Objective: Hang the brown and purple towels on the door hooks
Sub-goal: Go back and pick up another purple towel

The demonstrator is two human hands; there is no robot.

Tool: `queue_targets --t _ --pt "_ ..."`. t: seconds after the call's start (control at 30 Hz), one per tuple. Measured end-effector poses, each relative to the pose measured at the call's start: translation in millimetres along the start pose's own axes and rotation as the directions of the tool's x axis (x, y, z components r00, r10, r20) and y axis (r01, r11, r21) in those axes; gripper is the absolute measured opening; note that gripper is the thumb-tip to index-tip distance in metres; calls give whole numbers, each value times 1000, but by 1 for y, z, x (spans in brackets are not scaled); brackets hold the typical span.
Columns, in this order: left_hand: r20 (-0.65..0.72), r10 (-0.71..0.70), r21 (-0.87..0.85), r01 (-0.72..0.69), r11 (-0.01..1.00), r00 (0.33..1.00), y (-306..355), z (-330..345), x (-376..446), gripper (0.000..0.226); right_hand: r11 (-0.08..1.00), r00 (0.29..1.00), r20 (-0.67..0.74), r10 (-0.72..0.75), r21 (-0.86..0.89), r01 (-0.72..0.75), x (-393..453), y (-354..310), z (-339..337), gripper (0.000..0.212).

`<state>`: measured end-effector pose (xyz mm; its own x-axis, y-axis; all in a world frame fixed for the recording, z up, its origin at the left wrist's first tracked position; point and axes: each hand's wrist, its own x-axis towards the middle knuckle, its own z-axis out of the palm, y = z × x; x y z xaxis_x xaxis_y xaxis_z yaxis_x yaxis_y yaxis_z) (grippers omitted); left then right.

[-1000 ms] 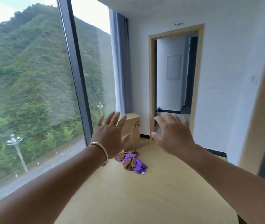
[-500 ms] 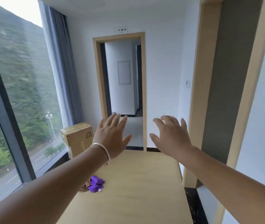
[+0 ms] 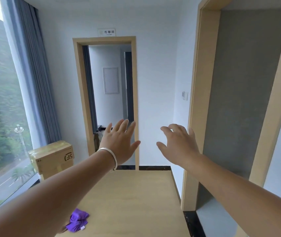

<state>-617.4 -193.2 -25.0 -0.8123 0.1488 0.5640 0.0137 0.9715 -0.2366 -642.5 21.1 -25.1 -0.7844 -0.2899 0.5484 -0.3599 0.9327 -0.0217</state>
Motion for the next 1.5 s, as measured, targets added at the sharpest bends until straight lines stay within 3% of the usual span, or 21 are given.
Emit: queue_targets --t 0.4,1.13,1.5 --pt "-40 29 -63 -31 998 999 -65 102 133 71 995 996 18 93 -48 -92 134 10 78 54" --pt "52 -87 29 86 996 995 -45 292 366 69 998 998 46 -41 52 39 385 146 262 54" --pt "75 -79 16 78 997 994 -88 405 482 69 998 994 99 -53 46 49 509 165 364 60"
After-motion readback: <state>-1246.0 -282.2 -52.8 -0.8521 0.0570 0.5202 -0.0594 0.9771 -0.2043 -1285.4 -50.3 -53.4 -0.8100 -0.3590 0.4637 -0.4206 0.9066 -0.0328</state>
